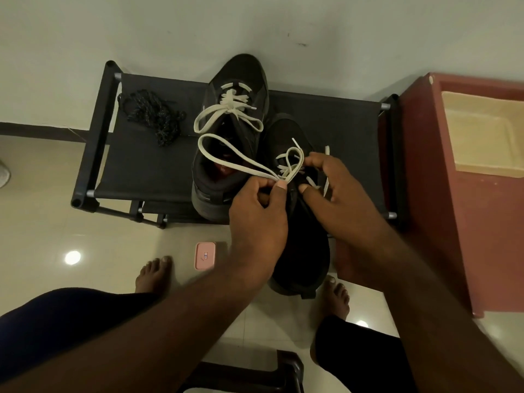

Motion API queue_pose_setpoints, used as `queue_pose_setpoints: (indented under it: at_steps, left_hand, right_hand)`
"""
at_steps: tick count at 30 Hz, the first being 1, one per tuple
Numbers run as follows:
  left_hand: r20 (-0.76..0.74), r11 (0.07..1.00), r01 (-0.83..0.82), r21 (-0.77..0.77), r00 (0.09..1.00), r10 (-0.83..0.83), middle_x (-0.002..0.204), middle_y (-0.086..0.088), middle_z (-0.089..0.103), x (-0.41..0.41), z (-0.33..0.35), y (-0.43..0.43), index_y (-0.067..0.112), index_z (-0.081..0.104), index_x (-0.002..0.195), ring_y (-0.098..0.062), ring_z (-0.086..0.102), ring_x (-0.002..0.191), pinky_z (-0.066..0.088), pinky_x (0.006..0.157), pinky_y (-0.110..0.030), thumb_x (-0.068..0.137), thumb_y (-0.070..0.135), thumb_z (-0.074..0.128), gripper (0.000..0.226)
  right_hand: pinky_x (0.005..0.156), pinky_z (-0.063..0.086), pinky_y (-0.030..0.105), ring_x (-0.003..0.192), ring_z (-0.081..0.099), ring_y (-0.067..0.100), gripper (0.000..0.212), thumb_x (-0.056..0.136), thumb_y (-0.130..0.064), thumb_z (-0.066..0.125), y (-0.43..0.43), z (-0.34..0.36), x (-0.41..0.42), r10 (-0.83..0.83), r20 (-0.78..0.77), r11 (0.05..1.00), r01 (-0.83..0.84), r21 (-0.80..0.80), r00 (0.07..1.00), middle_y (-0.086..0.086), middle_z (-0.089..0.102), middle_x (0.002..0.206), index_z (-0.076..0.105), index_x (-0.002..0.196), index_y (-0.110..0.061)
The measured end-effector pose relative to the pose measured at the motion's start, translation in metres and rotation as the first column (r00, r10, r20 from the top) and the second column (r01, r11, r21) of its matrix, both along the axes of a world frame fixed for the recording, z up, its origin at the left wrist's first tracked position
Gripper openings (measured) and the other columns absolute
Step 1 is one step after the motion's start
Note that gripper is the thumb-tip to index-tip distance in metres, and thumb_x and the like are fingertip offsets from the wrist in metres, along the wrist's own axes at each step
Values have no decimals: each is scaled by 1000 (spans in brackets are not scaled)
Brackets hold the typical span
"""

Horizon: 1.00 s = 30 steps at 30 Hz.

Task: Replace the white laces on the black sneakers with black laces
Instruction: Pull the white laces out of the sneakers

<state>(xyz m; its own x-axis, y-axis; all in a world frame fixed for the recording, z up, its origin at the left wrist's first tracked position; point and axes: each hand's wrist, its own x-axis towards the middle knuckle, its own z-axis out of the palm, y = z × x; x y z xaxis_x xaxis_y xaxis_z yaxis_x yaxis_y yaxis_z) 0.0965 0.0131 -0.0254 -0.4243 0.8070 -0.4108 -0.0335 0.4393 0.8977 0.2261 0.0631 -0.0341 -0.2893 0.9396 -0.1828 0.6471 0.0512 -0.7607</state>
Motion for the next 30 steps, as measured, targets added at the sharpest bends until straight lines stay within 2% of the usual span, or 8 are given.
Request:
queue_pose_setpoints:
  at_steps: [3,7,12,15,18,20,25,30]
  left_hand:
    - [-23,998,-22,56,999,23,78,-4,67,4,2,-2,24,64,87,-20,64,74,55,67,-27,97,26,60,11]
    - [-34,977,-3,215,999,10,69,2,60,2,21,-4,23,56,88,-6,55,57,45,54,-16,100,18,53,14]
    - [82,890,-114,441,993,86,69,1,55,-31,61,6,16,47,93,-9,48,49,38,42,-19,104,12,39,14]
    - [72,842,-175,511,984,161,93,-4,60,-58,69,15,12,40,117,-14,61,62,45,49,-22,102,12,39,15]
    - [-21,909,-110,403,991,129,118,2,55,-58,66,10,15,28,142,-13,67,83,52,61,-19,99,9,49,48]
    - [-87,941,9,337,996,22,125,4,51,-46,61,-1,16,24,148,-13,65,83,52,62,-19,96,7,55,61]
    - [-281,907,200,372,955,-95,114,3,50,-33,47,-12,18,39,136,-10,56,73,48,60,-19,88,18,61,52]
    - [-587,830,557,-7,670,-455,110,15,41,-25,33,-19,28,50,124,-1,49,85,38,68,-11,87,36,66,41]
  right_hand:
    - [98,31,3,120,45,-8,43,97,-18,57,-2,-1,0,24,4,1000,-24,11,1000,-8,48,141,49,139,-20]
    - [109,40,33,131,45,12,43,95,-18,59,1,-4,-3,73,54,995,-76,69,996,-1,48,142,49,137,-19]
    - [102,38,27,128,44,13,42,94,-20,61,3,-7,-6,71,72,993,-77,87,995,-3,47,140,53,135,-19]
    - [88,35,10,118,46,6,33,95,-22,62,3,-4,-9,24,63,997,-29,76,998,-14,47,125,56,127,-22]
    - [77,36,7,102,50,5,16,93,-21,65,4,-4,-15,-50,65,989,41,140,997,-14,49,110,61,109,-20]
    - [76,38,10,99,51,8,10,92,-18,66,5,-5,-18,-78,88,982,62,176,993,-13,50,105,63,101,-17]
    - [72,37,8,87,54,7,3,95,-19,64,8,-2,-22,-173,35,972,165,166,984,-13,57,92,62,93,-20]
    - [70,44,7,86,59,-7,4,96,-16,61,6,3,-21,-213,-110,965,227,132,971,-17,63,88,61,95,-20]
